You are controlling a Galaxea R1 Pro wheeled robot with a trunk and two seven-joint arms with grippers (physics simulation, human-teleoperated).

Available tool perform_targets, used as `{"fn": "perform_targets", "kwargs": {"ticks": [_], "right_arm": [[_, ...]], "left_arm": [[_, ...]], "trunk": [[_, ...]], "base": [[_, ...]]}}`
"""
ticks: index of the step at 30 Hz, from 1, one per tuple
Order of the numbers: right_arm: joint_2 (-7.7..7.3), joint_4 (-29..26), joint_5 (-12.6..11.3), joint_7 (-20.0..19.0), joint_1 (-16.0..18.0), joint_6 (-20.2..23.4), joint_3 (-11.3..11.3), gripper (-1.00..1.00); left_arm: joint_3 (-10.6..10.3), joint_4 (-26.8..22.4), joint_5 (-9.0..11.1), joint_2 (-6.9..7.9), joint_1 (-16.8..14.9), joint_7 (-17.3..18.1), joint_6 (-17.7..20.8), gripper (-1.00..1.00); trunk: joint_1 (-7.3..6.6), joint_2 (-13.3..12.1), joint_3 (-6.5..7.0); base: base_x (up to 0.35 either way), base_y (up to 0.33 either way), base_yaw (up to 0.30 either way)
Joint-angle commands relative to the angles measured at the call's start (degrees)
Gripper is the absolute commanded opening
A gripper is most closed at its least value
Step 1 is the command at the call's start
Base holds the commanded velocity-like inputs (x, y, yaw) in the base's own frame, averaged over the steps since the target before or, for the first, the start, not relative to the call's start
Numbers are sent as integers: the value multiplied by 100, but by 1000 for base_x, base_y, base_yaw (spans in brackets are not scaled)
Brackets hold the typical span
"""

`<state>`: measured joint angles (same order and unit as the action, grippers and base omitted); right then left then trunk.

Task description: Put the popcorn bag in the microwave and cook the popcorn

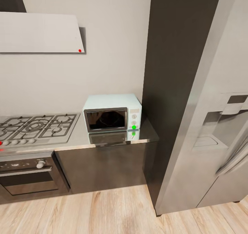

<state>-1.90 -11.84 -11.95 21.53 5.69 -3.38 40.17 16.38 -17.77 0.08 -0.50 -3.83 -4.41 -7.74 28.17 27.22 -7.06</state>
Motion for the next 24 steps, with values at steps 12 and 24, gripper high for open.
{"fn": "perform_targets", "kwargs": {"ticks": [12, 24], "right_arm": [[-3, -3, -62, 18, 3, -22, 42, 100], [-3, -3, -62, 18, 3, -22, 44, 100]], "left_arm": [[5, 1, 1, -2, -4, -16, -17, 100], [5, 1, 4, -2, -4, -16, -17, 100]], "trunk": [[3, 10, -11], [3, 10, -11]], "base": [[0, 0, 0], [0, 0, 0]]}}
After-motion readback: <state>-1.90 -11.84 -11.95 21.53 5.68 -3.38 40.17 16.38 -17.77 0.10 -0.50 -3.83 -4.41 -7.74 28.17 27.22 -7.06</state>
